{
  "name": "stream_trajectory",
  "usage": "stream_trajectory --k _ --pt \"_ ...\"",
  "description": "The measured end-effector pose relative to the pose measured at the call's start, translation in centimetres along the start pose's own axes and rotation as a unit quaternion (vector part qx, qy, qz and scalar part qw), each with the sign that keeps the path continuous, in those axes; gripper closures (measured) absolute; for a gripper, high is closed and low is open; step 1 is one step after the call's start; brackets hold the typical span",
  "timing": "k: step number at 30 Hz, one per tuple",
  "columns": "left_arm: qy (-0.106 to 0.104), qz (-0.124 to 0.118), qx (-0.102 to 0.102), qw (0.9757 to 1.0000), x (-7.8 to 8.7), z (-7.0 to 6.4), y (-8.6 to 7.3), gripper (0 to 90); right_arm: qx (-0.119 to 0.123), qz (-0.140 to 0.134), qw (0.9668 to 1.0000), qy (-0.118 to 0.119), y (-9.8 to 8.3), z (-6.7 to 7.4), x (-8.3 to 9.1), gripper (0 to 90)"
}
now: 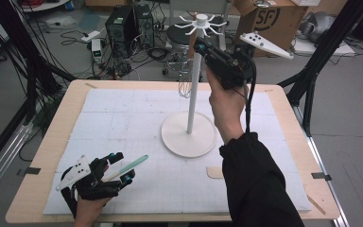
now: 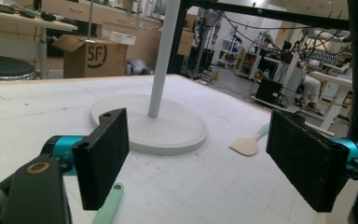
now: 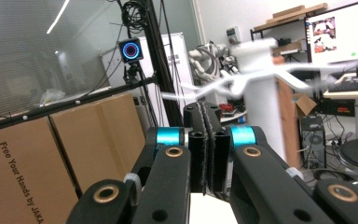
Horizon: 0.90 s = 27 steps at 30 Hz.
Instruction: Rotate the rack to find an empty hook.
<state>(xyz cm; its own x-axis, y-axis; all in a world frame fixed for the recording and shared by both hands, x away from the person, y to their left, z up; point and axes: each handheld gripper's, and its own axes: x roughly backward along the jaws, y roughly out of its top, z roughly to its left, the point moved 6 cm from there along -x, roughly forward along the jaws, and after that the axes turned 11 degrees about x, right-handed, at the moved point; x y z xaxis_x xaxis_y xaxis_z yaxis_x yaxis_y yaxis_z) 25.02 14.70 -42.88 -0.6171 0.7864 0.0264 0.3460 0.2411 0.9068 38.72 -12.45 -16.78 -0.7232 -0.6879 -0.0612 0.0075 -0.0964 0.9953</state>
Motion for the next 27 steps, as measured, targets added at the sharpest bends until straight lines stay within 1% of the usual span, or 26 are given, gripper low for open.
stream_trajectory --k 6,7,8,10,11,12,13,15,16,17,18,19,20,24,27 --pt "0.002 0.001 -0.002 1.0 0.0 -0.2 -0.1 21.8 -0.008 0.009 0.9999 -0.009 -1.6 -0.8 1.6 89.7" --pt "0.003 0.001 -0.005 1.0 0.0 -0.2 -0.1 21.8 -0.008 0.01 0.9999 -0.01 -1.9 -0.9 1.8 88.2" --pt "0.004 0.0 -0.003 1.0 0.0 -0.3 -0.1 21.8 -0.007 0.01 0.9998 -0.014 -2.1 -1.0 2.1 83.4" --pt "0.004 0.0 -0.004 1.0 -0.1 -0.4 -0.1 21.8 -0.006 0.011 0.9998 -0.012 -2.5 -1.1 2.7 79.7" --pt "0.003 0.001 -0.005 1.0 -0.1 -0.4 -0.1 21.8 -0.004 0.014 0.9998 -0.014 -2.7 -1.2 2.9 76.1" --pt "0.005 0.002 -0.006 1.0 -0.1 -0.5 -0.1 21.8 -0.003 0.018 0.9998 -0.013 -2.8 -1.3 3.1 70.9" --pt "0.004 0.002 -0.007 1.0 -0.1 -0.5 -0.2 21.8 -0.001 0.018 0.9998 -0.007 -3.0 -1.3 3.3 68.1" --pt "0.002 0.0 -0.006 1.0 -0.1 -0.7 -0.1 21.9 0.001 0.017 0.9998 -0.01 -3.2 -1.4 3.9 62.5" --pt "0.001 0.001 -0.008 1.0 -0.1 -0.7 -0.1 21.9 0.001 0.019 0.9997 -0.015 -3.4 -1.5 4.2 54.6" --pt "0.0 0.001 -0.008 1.0 -0.1 -0.7 -0.1 21.9 0.002 0.022 0.9993 -0.029 -3.6 -1.7 4.5 50.0" --pt "-0.001 0.0 -0.007 1.0 -0.1 -0.8 -0.1 21.9 0.001 0.025 0.9992 -0.033 -3.7 -1.8 4.8 49.4" --pt "-0.001 0.001 -0.007 1.0 -0.1 -0.8 -0.1 21.9 0.002 0.025 0.9991 -0.035 -3.9 -1.9 5.1 45.9" --pt "-0.001 0.001 -0.007 1.0 -0.1 -0.8 -0.1 21.9 0.003 0.029 0.9986 -0.043 -4.1 -2.0 5.4 42.4" --pt "-0.001 0.003 -0.008 1.0 -0.1 -0.7 -0.2 21.9 0.019 0.042 0.9958 -0.078 -5.1 -2.6 6.8 37.5" --pt "-0.001 0.003 -0.009 1.0 -0.2 -0.8 -0.2 21.9 0.018 0.049 0.9946 -0.09 -5.8 -3.1 7.8 34.5"
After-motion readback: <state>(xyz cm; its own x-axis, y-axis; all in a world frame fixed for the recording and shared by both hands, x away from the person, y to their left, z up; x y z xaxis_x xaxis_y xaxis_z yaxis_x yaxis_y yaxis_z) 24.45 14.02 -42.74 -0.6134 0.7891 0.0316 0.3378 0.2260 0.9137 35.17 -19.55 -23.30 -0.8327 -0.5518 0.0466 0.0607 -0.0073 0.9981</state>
